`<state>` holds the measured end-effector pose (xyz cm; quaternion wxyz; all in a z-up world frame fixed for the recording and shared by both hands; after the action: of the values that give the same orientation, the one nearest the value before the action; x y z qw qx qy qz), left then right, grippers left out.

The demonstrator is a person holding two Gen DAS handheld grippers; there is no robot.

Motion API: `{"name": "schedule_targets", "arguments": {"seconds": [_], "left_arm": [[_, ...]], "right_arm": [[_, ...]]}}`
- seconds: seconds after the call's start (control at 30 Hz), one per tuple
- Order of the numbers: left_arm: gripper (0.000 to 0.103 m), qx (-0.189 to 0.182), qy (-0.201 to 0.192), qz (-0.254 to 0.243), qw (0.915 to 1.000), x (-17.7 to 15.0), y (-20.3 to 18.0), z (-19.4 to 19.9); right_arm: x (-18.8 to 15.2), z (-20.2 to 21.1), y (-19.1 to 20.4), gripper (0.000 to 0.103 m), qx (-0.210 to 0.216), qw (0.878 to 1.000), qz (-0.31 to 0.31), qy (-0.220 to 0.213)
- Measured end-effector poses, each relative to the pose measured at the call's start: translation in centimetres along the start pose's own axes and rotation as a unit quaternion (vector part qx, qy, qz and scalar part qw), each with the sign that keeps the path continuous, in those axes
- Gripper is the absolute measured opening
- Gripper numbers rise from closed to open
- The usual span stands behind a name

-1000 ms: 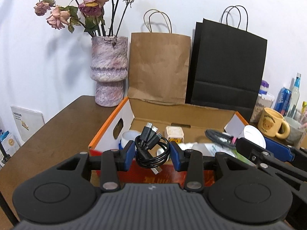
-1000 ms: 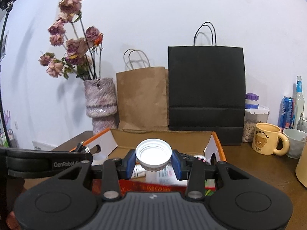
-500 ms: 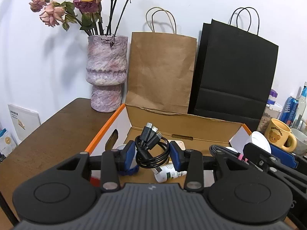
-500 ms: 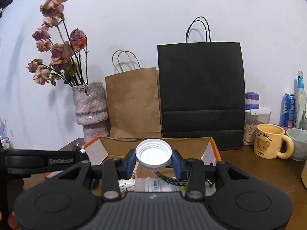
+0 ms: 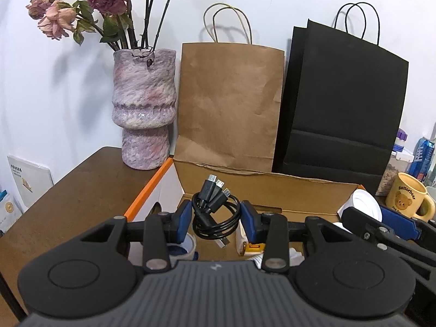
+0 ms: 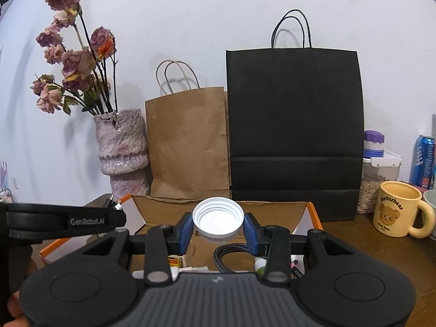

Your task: Organize rigid objects

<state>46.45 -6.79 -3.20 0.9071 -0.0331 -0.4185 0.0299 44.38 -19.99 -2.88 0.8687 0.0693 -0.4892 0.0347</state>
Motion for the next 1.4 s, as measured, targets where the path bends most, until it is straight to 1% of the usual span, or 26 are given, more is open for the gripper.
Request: {"name": "schedule_targets", "arguments": {"seconds": [0.17,0.27,0.63,0.67,0.7,0.73,0.77,0.8,0.83,0.87,0.9,0.93,1.07,1.2,1.4], "left_arm": [[0.040,0.004,0.005,-0.009,0.9999,0.2,0.1,-1.2],[0.040,0.007,0.005,-0.015,0.9999,0.3,0.1,-1.6],[0.041,0.021,0.009,-0.026,0.9994,-0.4,0.3,-2.0],[0.045,0.024,0.009,-0.024,0.9994,-0.4,0.5,-2.0],[0.053,0.027,0.008,-0.023,0.9994,-0.4,0.5,-1.9],[0.057,0.028,0.006,-0.023,0.9993,-0.3,0.6,-1.9],[0.066,0.030,0.003,-0.022,0.9993,-0.3,0.7,-1.8],[0.071,0.031,0.001,-0.020,0.9993,-0.2,0.7,-1.7],[0.083,0.033,-0.001,-0.019,0.9993,-0.1,0.8,-1.6],[0.097,0.035,-0.002,-0.018,0.9992,0.0,0.9,-1.6],[0.103,0.039,-0.005,-0.018,0.9991,0.1,1.0,-1.5],[0.103,0.042,-0.011,-0.017,0.9989,0.1,1.1,-1.4],[0.103,0.045,-0.007,-0.012,0.9989,0.2,1.5,-1.6],[0.103,0.048,-0.005,-0.010,0.9988,0.2,1.7,-1.5],[0.103,0.040,-0.008,-0.010,0.9991,0.2,1.5,-0.6]], "right_arm": [[0.0,-0.9,0.0,0.039,0.000,1.000,0.007,-0.001],[-0.3,-1.4,-0.3,0.039,-0.002,1.000,0.008,0.005],[-1.1,-1.7,-0.6,0.039,-0.001,1.000,0.006,0.020],[-1.1,-1.6,-0.7,0.043,0.000,1.000,0.004,0.018],[-1.1,-1.5,-0.7,0.048,0.001,1.000,0.002,0.017],[-1.1,-1.4,-0.8,0.061,0.001,1.000,-0.001,0.014],[-1.1,-1.2,-1.0,0.075,-0.001,1.000,-0.003,0.010],[-1.0,-1.1,-1.1,0.081,-0.005,1.000,-0.005,0.006],[-0.9,-1.0,-1.3,0.089,-0.009,1.000,-0.007,0.001],[-0.8,-0.9,-1.4,0.097,-0.013,1.000,-0.009,-0.003],[-0.8,-0.8,-1.6,0.101,-0.015,1.000,-0.011,-0.006],[-0.7,-0.8,-1.7,0.103,-0.017,1.000,-0.014,-0.010],[-0.7,-0.9,-2.2,0.103,-0.027,0.999,-0.018,-0.010],[-0.6,-0.7,-2.3,0.103,-0.027,0.999,-0.020,-0.013],[-0.4,0.2,-2.2,0.103,-0.029,0.999,-0.022,-0.021]]}}
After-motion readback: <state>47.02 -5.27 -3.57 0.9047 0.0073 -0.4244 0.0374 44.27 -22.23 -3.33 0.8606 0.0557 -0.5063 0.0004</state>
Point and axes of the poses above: each gripper's, at about its wrist camera, not at the fingertips, and z roughly against the way its jaws point, y to its left, x to its top, the point moved 10 cm from there along -z, roughly the way its jaws point, and after that the axes turned 14 degrees about y, right-handed, at the moved point
